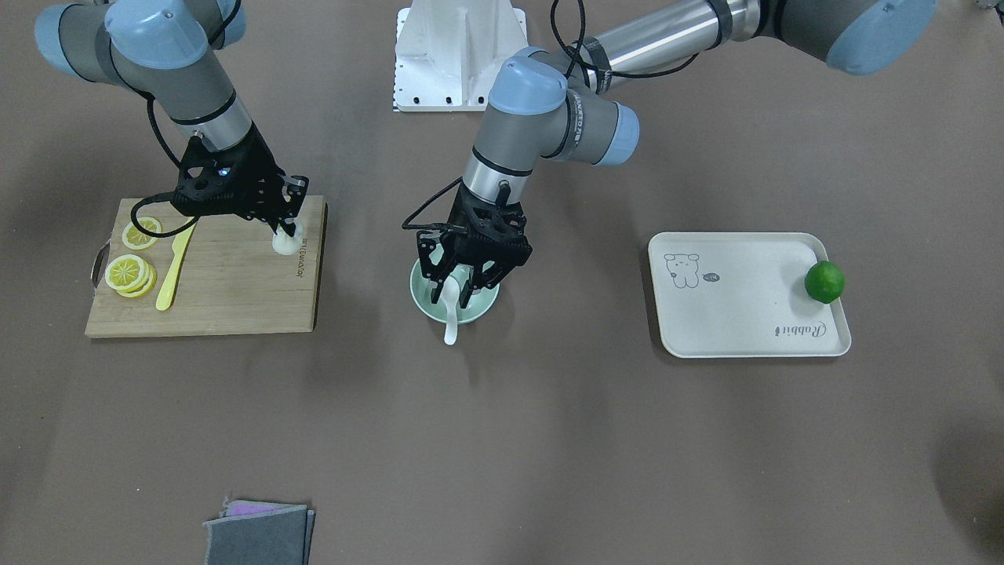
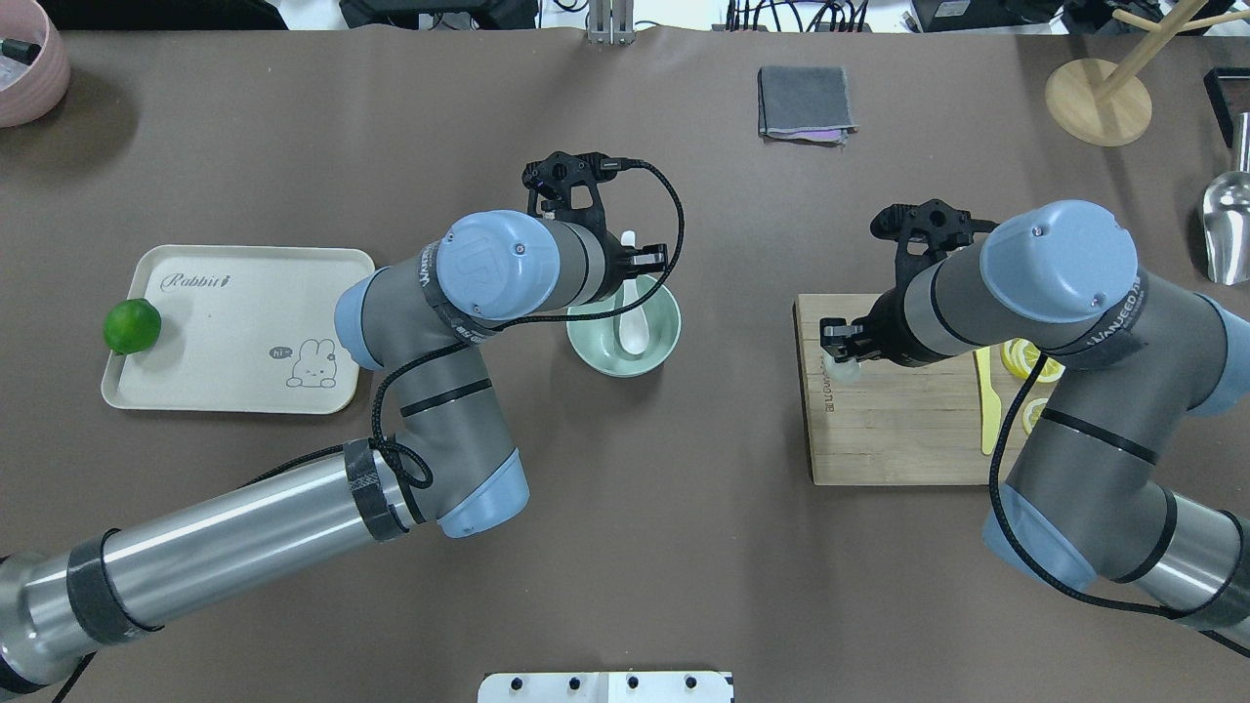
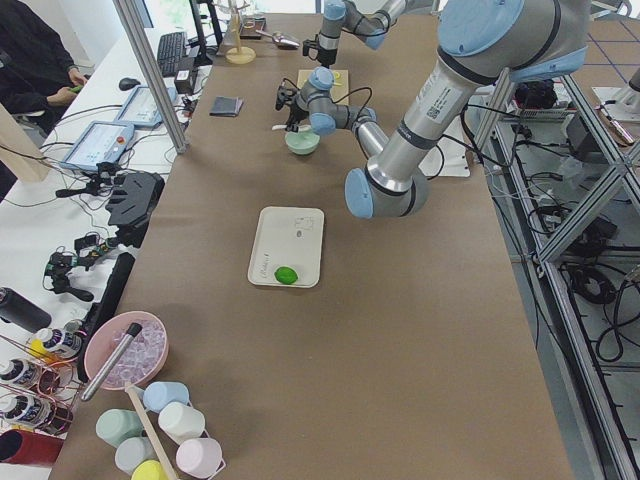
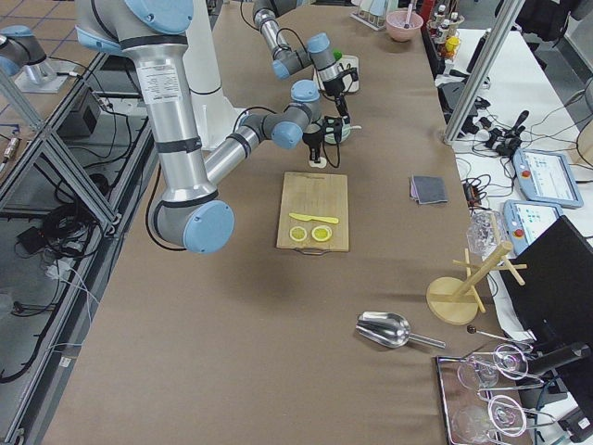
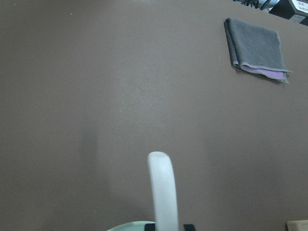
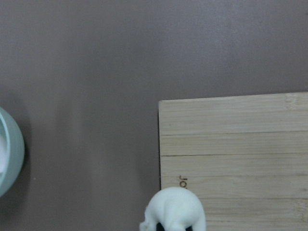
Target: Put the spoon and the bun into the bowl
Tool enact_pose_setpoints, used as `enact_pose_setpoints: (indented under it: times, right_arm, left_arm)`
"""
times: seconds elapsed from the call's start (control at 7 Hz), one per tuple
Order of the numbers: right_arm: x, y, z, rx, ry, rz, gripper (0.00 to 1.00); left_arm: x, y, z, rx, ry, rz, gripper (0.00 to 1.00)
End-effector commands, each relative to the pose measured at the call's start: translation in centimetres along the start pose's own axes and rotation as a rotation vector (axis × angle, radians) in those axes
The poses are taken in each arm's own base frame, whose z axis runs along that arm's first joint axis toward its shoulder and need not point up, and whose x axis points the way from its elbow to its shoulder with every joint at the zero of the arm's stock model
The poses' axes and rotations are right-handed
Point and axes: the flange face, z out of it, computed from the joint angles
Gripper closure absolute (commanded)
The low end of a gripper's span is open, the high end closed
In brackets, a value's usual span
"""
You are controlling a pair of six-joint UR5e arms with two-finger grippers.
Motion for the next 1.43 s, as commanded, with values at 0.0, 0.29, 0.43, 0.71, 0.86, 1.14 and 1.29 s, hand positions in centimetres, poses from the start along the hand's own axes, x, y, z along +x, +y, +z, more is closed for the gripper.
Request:
enact_pose_setpoints:
  times: [0.0, 0.29, 0.43, 0.71, 0.86, 1.14, 1.29]
  right_arm:
    - [-2.1, -1.3, -1.4, 0.021, -0.036, -0.001, 1.00]
    - [-8.1, -3.2, -2.9, 0.017, -0.018, 0.004, 1.00]
    - [-12.2, -4.5, -2.3, 0.017, -0.027, -0.004, 1.00]
    - [-18.4, -4.3, 0.7, 0.029, -0.010, -0.043, 1.00]
    - [-19.9, -3.2, 2.1, 0.044, 0.003, -0.063, 1.00]
    - [-21.0, -0.9, 5.3, 0.022, -0.034, -0.096, 1.00]
    - [-21.2, -0.9, 5.2, 0.027, -0.037, -0.098, 0.01]
  left_arm:
    - [-2.0, 0.5, -2.5, -0.002, 0.028, 0.003, 0.02]
    - [-8.4, -5.0, -7.4, -0.018, 0.024, 0.163, 0.02]
    - [-15.8, -10.1, -11.9, -0.042, 0.010, 0.240, 0.02]
    - [-28.6, -18.3, -20.7, 0.018, -0.072, 0.357, 0.02]
    - [-32.4, -20.7, -24.3, 0.047, -0.126, 0.364, 0.02]
    - [-35.4, -22.1, -26.5, 0.004, -0.102, 0.347, 0.02]
    - [-35.4, -22.1, -26.5, 0.002, -0.102, 0.345, 0.02]
